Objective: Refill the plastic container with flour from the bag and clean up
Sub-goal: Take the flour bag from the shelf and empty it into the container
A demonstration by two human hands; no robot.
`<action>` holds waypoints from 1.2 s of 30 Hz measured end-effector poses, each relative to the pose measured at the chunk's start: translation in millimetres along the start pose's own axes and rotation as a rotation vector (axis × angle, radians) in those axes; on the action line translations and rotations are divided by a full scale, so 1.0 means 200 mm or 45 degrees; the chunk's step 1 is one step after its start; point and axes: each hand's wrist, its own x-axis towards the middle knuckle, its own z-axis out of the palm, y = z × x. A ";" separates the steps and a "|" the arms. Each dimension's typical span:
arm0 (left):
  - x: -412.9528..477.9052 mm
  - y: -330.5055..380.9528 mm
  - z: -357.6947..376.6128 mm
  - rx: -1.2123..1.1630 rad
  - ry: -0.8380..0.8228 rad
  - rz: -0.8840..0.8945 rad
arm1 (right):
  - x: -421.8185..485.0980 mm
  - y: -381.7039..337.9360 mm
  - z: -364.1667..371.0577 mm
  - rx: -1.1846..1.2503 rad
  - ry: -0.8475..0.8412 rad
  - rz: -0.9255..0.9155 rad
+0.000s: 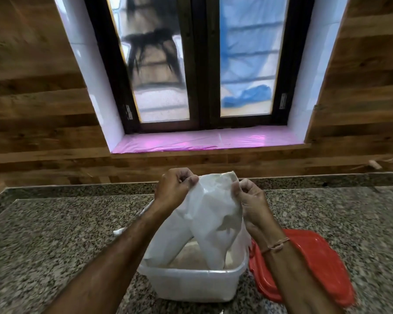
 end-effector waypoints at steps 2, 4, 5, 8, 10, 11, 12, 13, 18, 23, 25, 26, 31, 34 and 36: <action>0.00 0.02 0.01 -0.011 -0.017 -0.049 | -0.01 0.01 -0.02 0.134 -0.045 0.141; -0.02 0.02 0.03 0.070 -0.008 -0.051 | -0.03 0.04 -0.07 -0.086 0.034 0.064; -0.03 0.03 0.04 0.144 0.013 -0.027 | -0.04 0.04 -0.08 -0.297 0.105 -0.064; -0.05 0.07 0.08 0.308 0.086 0.070 | -0.04 -0.01 -0.08 -0.722 0.202 -0.371; -0.07 0.12 0.10 0.366 0.106 0.109 | -0.02 -0.07 -0.04 -0.991 0.209 -0.555; -0.07 0.14 0.10 0.386 0.110 0.111 | -0.01 -0.09 -0.02 -1.159 0.228 -0.653; -0.08 0.15 0.09 0.392 0.112 0.102 | 0.00 -0.10 -0.01 -1.369 0.248 -0.763; -0.08 0.16 0.08 0.399 0.116 0.088 | 0.00 -0.11 0.01 -1.596 0.254 -0.876; -0.09 0.14 0.05 0.426 0.075 0.065 | -0.04 -0.17 0.05 -2.005 0.045 -1.006; -0.09 0.13 0.06 0.347 -0.025 0.076 | 0.02 -0.27 -0.04 -1.123 -0.242 -0.275; -0.09 0.14 0.04 0.361 -0.032 0.110 | 0.03 -0.24 -0.08 -0.977 -0.217 -0.238; -0.10 0.12 0.02 0.394 -0.043 0.126 | 0.04 -0.22 -0.10 -0.982 -0.178 -0.255; -0.18 -0.06 -0.13 0.565 -0.068 0.062 | 0.03 -0.19 -0.13 -1.094 -0.048 -0.326; -0.17 -0.07 -0.16 0.588 -0.025 0.027 | -0.01 -0.23 0.06 -1.694 -0.136 -0.541; -0.14 -0.03 -0.16 0.586 -0.038 0.059 | -0.03 -0.23 0.22 -2.085 -0.366 -0.558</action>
